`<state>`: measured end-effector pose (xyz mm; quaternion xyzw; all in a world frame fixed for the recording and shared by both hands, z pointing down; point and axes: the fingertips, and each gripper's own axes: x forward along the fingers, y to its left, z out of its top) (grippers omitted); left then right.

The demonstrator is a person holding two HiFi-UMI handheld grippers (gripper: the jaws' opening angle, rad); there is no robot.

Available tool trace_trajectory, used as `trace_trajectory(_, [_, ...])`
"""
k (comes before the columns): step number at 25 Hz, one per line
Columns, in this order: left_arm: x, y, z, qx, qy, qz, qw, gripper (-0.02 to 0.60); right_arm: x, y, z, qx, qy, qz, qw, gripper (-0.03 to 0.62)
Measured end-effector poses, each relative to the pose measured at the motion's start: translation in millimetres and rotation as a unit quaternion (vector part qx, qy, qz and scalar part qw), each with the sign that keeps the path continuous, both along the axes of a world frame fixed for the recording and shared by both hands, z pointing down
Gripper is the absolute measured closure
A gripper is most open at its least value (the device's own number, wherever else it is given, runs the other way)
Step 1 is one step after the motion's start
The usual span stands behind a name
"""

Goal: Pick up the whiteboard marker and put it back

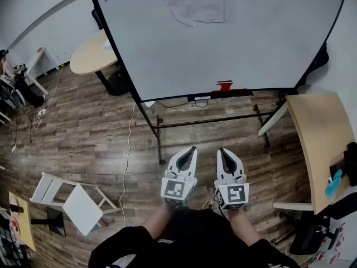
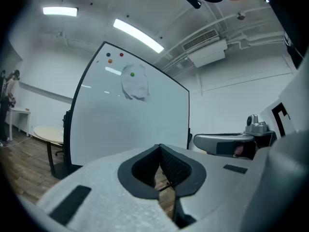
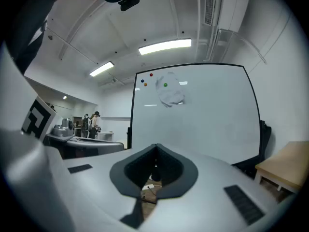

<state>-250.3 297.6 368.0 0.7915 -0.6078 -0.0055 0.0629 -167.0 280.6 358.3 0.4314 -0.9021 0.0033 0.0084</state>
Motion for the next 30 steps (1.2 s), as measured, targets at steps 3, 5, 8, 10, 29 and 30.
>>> trace_trajectory(3, [-4.2, 2.9, 2.3, 0.002, 0.001, 0.004, 1.0, 0.575, -8.7, 2.1, 1.1, 0.002, 0.003, -0.004, 1.0, 0.592])
trace_trajectory(5, [-10.0, 8.2, 4.6, -0.001, 0.003, 0.007, 1.0, 0.575, -15.3, 6.4, 2.4, 0.001, 0.004, -0.004, 1.0, 0.592])
trace_trajectory(8, [-26.3, 17.2, 7.8, -0.007, 0.004, 0.01, 0.9999, 0.575, -27.5, 12.4, 3.2, 0.002, 0.006, 0.012, 1.0, 0.592])
trace_trajectory(10, [-38.9, 23.2, 10.4, -0.01, 0.004, 0.013, 0.9999, 0.575, -39.2, 17.3, 3.3, 0.004, 0.001, 0.015, 1.0, 0.592])
trace_trajectory(29, [-110.2, 10.2, 51.2, -0.042, 0.007, 0.013, 0.999, 0.575, -115.4, -4.6, 27.1, -0.016, 0.005, -0.005, 1.0, 0.592])
trace_trajectory(30, [-110.7, 1.4, 51.2, -0.042, 0.002, 0.013, 0.999, 0.575, -115.8, -14.0, 26.9, -0.015, 0.003, -0.005, 1.0, 0.592])
